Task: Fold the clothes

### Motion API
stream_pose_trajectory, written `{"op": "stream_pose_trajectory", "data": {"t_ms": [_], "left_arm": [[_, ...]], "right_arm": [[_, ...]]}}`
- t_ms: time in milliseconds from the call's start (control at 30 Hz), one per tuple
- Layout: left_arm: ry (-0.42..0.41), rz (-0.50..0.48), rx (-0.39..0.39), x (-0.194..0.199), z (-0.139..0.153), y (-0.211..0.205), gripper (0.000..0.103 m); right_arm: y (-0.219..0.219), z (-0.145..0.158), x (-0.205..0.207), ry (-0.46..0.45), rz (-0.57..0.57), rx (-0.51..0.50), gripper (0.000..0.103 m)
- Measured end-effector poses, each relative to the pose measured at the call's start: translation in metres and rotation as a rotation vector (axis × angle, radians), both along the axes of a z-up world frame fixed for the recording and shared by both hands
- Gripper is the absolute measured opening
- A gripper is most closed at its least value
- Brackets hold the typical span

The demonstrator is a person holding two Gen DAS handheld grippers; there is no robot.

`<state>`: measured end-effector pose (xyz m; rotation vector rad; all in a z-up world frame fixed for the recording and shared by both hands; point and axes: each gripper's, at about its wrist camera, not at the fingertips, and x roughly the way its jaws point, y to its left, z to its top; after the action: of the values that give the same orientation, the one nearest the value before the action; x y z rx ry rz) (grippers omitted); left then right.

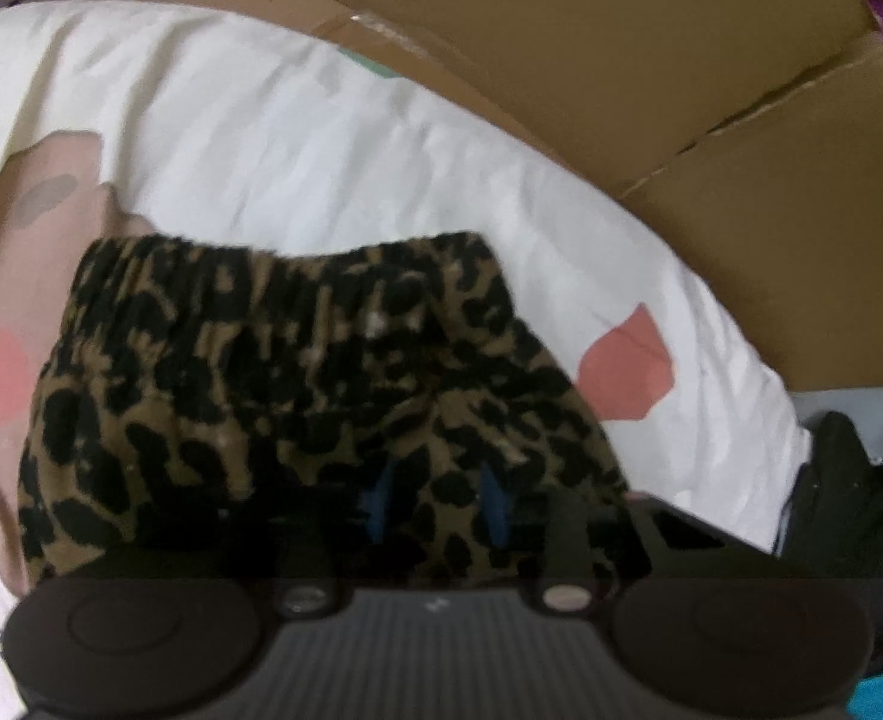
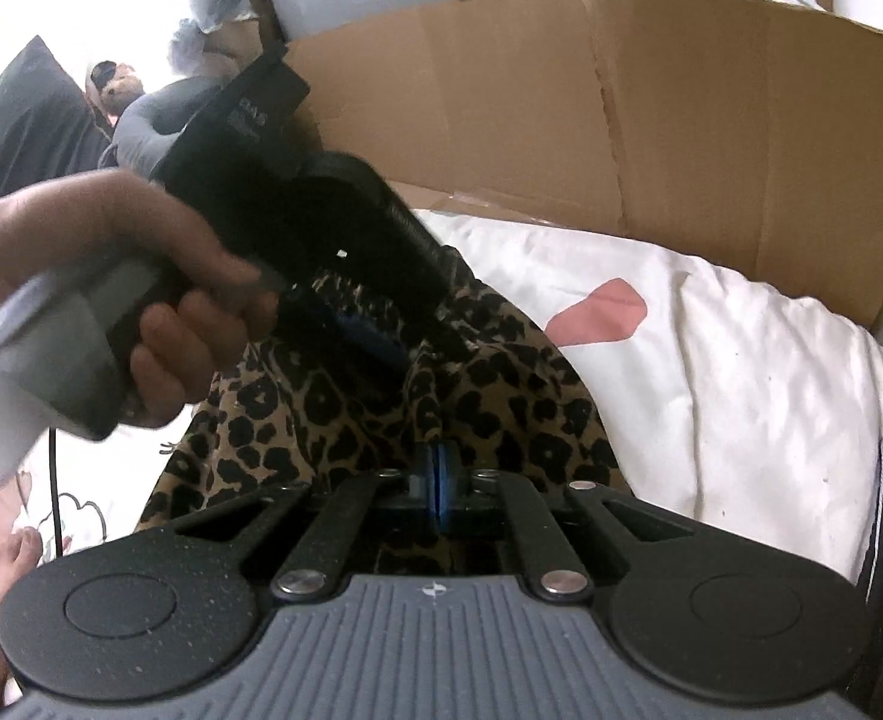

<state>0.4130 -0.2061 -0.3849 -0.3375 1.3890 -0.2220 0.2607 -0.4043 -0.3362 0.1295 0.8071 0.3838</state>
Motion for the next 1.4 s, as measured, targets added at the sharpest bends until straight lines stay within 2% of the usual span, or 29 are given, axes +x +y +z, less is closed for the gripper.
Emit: {"op": "stream_pose_trajectory", "data": {"t_ms": [33,133,200,467,800,1067,1267,1333,1400], "left_arm": [[0.012,0.022,-0.014,0.000,-0.001,0.003,0.023],[0.041,0.099,-0.053,-0.001,0.000,0.014,0.005],[0.028,0.128,-0.072,-0.004,0.005,0.019,0.002],[-0.115,0.048,-0.108,-0.018,0.045,-0.003,0.001],[-0.129,0.017,-0.161,-0.022,0.053,0.000,0.000],[-0.145,0.006,-0.178,-0.010,0.034,-0.025,0.000],[-0.128,0.012,-0.164,0.002,0.012,-0.028,0.000],[-0.135,-0.002,-0.155,0.004,0.010,-0.031,0.000],[-0.132,-0.003,-0.152,0.005,0.008,-0.032,0.000]], "right_arm": [[-0.001,-0.001,-0.001,0.000,-0.005,0.007,0.000],[-0.003,0.000,-0.007,-0.003,-0.007,0.023,0.000],[-0.004,0.001,-0.011,-0.006,-0.006,0.032,0.000],[-0.020,-0.005,-0.014,-0.004,-0.085,0.020,0.000],[-0.039,-0.002,-0.010,0.010,-0.213,0.014,0.000],[-0.048,-0.006,-0.014,0.030,-0.271,0.003,0.000],[-0.079,-0.014,-0.027,0.087,-0.365,0.066,0.001],[-0.094,-0.011,-0.040,0.097,-0.382,0.092,0.005],[-0.109,-0.010,-0.055,0.117,-0.400,0.122,0.015]]}}
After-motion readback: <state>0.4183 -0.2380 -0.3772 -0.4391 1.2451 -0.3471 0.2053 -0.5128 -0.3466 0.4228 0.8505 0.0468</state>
